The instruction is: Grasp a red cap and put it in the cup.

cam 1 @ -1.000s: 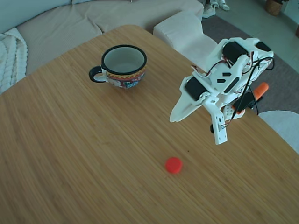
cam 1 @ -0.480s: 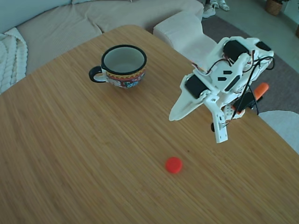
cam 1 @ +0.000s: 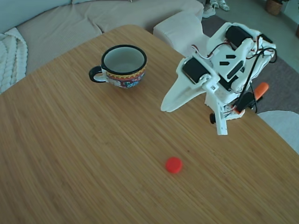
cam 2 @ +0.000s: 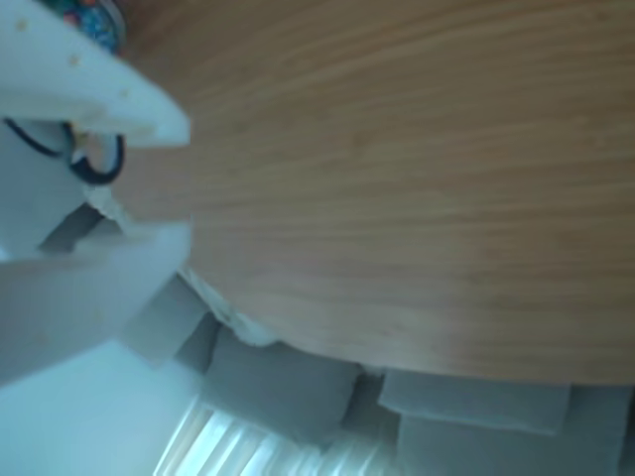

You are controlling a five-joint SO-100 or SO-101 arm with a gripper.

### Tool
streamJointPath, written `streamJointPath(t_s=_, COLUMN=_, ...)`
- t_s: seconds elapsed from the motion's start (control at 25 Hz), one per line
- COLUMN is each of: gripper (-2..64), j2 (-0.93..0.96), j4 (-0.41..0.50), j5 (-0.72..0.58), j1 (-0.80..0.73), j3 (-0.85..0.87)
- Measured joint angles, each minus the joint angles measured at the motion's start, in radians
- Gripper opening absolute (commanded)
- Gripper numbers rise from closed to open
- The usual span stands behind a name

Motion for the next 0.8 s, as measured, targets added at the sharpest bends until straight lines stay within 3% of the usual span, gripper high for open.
streamJointPath(t_s=0.48, gripper=5.9, j2=-0.350, j4=-0.178, j5=0.000, j1=-0.052, j3=-0.176)
streamJointPath(t_s=0.64, gripper=6.0, j2=-0.433, j4=-0.167, j5=0.006, j1=-0.120, j3=-0.239)
streamJointPath(t_s=0.8, gripper=6.0, j2=-0.502, j4=-0.077, j5=0.052, j1=-0.172, j3=-0.347)
